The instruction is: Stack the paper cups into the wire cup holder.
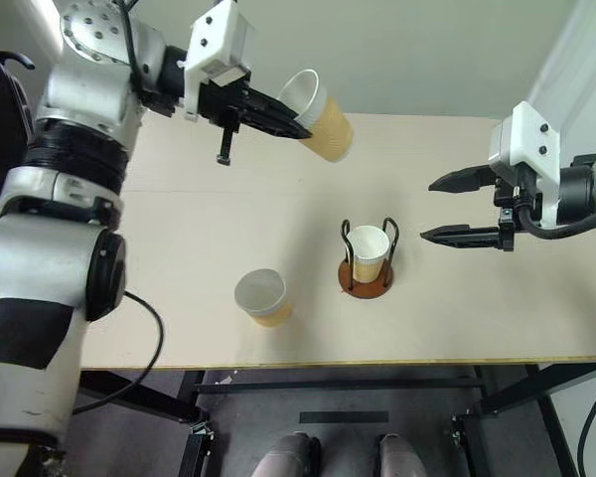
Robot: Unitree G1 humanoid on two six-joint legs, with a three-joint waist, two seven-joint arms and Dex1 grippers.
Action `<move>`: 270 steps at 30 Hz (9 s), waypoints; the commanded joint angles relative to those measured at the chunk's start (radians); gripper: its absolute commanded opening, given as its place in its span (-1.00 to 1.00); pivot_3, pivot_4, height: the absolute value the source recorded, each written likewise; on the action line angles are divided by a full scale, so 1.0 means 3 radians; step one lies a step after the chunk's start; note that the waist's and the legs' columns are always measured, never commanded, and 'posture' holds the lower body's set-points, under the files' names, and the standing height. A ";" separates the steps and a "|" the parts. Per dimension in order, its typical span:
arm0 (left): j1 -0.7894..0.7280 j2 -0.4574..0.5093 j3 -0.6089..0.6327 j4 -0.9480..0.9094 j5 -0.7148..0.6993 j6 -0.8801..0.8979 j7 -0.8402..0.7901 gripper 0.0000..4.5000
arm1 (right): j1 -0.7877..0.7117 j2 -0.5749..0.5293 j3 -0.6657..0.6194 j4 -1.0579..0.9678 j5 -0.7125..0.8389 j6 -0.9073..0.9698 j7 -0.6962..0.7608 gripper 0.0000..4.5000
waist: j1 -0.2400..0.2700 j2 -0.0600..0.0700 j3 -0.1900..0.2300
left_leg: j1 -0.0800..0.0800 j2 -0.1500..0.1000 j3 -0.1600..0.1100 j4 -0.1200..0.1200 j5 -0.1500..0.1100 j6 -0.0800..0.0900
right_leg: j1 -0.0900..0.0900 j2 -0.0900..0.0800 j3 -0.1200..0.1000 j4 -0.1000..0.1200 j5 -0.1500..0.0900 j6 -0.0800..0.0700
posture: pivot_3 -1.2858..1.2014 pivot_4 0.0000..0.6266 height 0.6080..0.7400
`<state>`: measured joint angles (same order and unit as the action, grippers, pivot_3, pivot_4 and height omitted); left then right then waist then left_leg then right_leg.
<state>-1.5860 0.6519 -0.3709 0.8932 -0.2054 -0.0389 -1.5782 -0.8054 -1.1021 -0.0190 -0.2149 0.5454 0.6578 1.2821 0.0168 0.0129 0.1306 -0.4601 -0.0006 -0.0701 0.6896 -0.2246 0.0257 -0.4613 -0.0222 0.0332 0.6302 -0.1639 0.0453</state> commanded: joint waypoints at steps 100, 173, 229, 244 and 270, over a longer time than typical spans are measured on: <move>-0.0087 -0.0694 0.1037 0.0848 0.0407 0.0004 0.0338 0.99 | 0.0070 0.0265 -0.0189 -0.0696 0.0312 0.0546 -0.0682 0.55 | 0.0035 0.0004 0.0002 | 0.0004 -0.0009 0.0001 0.0033 -0.0022 0.0023 | 0.0027 -0.0002 0.0000 -0.0013 0.0004 0.0025 | 0.03 -0.52 1.00; 0.1155 0.0612 0.1094 -0.0754 -0.0072 0.1039 -0.0115 1.00 | -0.0695 0.2413 0.1790 0.0746 -0.1922 -0.1234 0.0111 -0.97 | -0.0042 -0.0003 -0.0002 | -0.0002 -0.0006 -0.0023 0.0021 -0.0008 -0.0009 | 0.0003 0.0003 -0.0011 -0.0002 -0.0009 -0.0057 | 0.03 -0.52 1.00; 0.0910 0.1347 -0.0202 -0.1175 -0.1453 0.1183 -0.0121 1.00 | -0.1311 0.1071 0.1280 0.1079 -0.1802 -0.1595 0.0678 -0.97 | -0.0043 -0.0003 -0.0002 | 0.0002 0.0001 -0.0029 -0.0032 0.0018 -0.0043 | -0.0021 0.0005 -0.0015 0.0017 -0.0020 -0.0079 | 0.03 -0.52 1.00; 0.0908 0.1293 -0.0180 -0.1127 -0.1402 0.1124 -0.0121 1.00 | -0.1224 0.1070 0.1314 0.1155 -0.1971 -0.1835 0.0943 -0.97 | -0.0047 -0.0003 -0.0002 | 0.0004 0.0002 -0.0026 -0.0032 0.0018 -0.0043 | -0.0020 0.0006 -0.0016 0.0019 -0.0019 -0.0079 | 0.03 -0.52 1.00; 0.1041 0.1175 0.0004 -0.1064 -0.1301 0.1150 -0.0121 1.00 | -0.1377 0.1562 0.0719 0.1513 -0.1647 -0.0867 0.0360 0.69 | -0.0047 -0.0003 -0.0002 | 0.0003 0.0000 -0.0027 -0.0033 0.0030 -0.0062 | -0.0020 0.0005 -0.0017 0.0020 -0.0021 -0.0082 | 0.03 -0.52 1.00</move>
<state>-1.2682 0.9981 -0.4250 0.5687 -0.5993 0.2987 -1.5822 -1.2163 -0.6173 0.2675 0.2755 0.0099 0.3422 1.4248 0.0029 0.0121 0.1300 -0.4592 -0.0006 -0.0781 0.6797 -0.2156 0.0070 -0.4674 -0.0207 0.0282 0.6362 -0.1703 0.0207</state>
